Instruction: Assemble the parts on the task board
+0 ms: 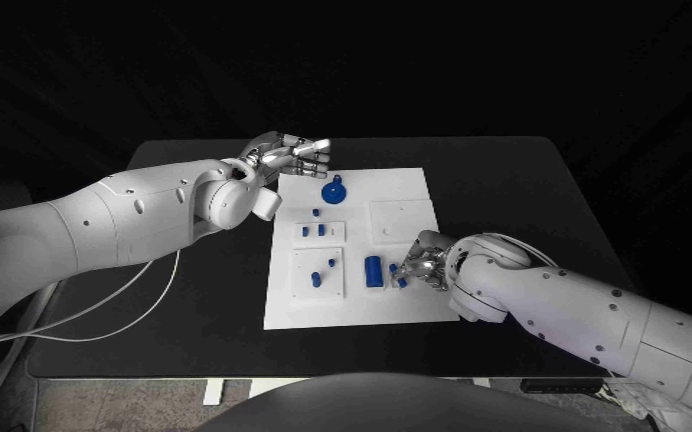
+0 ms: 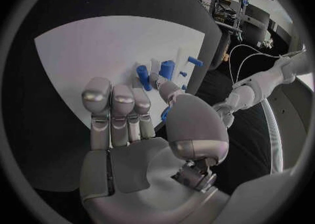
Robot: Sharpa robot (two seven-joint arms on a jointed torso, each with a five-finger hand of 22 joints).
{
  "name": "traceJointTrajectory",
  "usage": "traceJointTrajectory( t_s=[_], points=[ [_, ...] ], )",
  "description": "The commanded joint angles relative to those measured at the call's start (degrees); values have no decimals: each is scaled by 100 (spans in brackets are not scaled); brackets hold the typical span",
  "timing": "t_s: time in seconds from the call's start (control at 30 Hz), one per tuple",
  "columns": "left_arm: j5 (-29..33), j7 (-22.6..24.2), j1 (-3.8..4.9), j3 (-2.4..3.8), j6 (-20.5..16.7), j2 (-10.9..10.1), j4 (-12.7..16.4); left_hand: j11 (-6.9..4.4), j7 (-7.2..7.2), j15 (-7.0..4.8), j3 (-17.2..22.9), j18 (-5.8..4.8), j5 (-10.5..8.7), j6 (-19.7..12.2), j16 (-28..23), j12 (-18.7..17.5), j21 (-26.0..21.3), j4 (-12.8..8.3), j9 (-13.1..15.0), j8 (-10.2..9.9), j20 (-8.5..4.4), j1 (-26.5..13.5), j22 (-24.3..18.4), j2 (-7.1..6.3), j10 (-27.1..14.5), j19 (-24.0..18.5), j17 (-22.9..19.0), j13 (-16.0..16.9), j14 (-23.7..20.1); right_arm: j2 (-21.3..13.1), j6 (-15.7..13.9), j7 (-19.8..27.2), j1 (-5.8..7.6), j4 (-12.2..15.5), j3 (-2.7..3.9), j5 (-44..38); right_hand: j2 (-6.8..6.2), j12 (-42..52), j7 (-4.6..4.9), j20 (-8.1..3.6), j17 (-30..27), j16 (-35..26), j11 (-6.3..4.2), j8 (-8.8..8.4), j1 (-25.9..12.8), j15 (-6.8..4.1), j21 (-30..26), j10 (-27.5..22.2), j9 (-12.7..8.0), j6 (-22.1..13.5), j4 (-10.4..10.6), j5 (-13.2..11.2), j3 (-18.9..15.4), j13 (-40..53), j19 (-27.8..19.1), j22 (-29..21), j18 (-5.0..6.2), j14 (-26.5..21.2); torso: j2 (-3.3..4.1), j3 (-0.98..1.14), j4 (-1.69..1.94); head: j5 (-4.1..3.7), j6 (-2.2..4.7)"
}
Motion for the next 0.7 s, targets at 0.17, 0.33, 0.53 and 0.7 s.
traceJointTrajectory(
  t_s=[0.17, 0.33, 0.53, 0.7],
  points=[
    [-1, 22, 3, 5, 63, 6, 15, 8, 6, 6, 16, -21, -18, -26, -24, -5, 6, 43, 8, -8, -4, -39, -6, -3, -27, -34, -1, -1, -18, 64, 218, 39, -14, -55, -8, -50, -20, -33, -12, -46, -6, -41, -14, -5, -56, -6, -45, -29, -9, 31, 122, -76, -256, -20, 222, 604, -2, 27, 1, 6, 5, 8, 0],
    [-2, 15, 4, 5, 62, 6, 14, 8, 6, 6, 16, -21, -18, -26, -24, -5, 6, 43, 8, -8, -4, -39, -6, -3, -27, -34, -1, -1, -18, 71, 254, 55, -14, -65, -8, -47, -146, -36, -13, -41, -4, -47, -5, -4, -109, 0, -63, -16, -10, 24, 481, -418, -625, -32, 225, 602, -1, 28, 0, 4, -3, 13, -3],
    [-6, 1, 4, 5, 63, 6, 10, 10, 7, 8, 19, -22, -19, -28, -24, -5, 5, 54, 7, -9, -2, -40, -7, -11, -28, -38, -2, -1, -20, 63, 253, 110, -14, -39, -8, -44, -507, -42, -7, -36, 3, -48, 6, -3, 61, 6, -63, -7, -4, 39, 1252, -967, -769, -49, 233, 606, 2, 31, -1, 7, 1, 13, 1],
    [-7, -10, 5, 5, 60, 0, 11, 10, 7, 8, 19, -22, -19, -28, -24, -5, 5, 54, 7, -9, -2, -40, -7, -11, -28, -38, -2, -1, -20, 29, 261, 145, -14, 25, -8, -41, -678, -34, -11, -36, 6, -52, 6, -2, 123, 4, -77, 0, 2, 58, 1588, -1146, -761, -50, 232, 603, 1, 31, -1, 6, 0, 15, -2]
  ],
)
